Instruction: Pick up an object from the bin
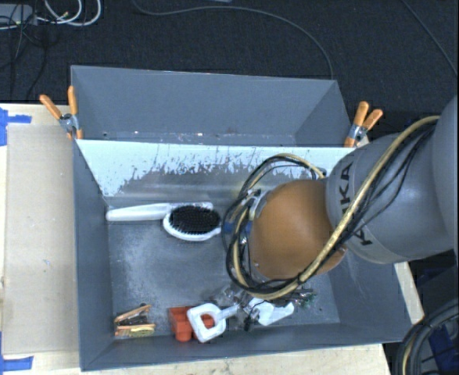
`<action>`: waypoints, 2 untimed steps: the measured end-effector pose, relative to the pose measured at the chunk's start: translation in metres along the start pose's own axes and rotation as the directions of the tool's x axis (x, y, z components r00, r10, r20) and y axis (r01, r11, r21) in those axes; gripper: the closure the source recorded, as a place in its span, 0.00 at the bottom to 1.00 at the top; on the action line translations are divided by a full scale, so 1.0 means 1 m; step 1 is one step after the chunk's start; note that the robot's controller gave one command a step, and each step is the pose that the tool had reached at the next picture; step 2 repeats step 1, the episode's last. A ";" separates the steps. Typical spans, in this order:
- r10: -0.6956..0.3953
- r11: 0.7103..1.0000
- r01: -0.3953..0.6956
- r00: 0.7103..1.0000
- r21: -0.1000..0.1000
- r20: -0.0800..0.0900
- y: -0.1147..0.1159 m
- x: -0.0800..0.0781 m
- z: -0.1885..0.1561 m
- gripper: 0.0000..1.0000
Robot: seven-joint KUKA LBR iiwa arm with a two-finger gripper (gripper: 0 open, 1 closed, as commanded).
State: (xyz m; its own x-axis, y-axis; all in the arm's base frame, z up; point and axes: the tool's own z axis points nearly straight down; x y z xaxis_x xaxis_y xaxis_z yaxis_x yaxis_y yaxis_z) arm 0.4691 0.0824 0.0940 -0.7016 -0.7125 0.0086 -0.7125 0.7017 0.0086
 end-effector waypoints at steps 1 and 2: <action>0.001 1.000 -0.001 1.000 0.004 0.006 -0.001 -0.002 -0.016 1.00; 0.001 1.000 -0.001 1.000 0.004 0.006 -0.001 -0.002 -0.016 1.00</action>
Offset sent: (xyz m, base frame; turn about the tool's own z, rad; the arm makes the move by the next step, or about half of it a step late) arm 0.0001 0.0001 0.0006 0.0000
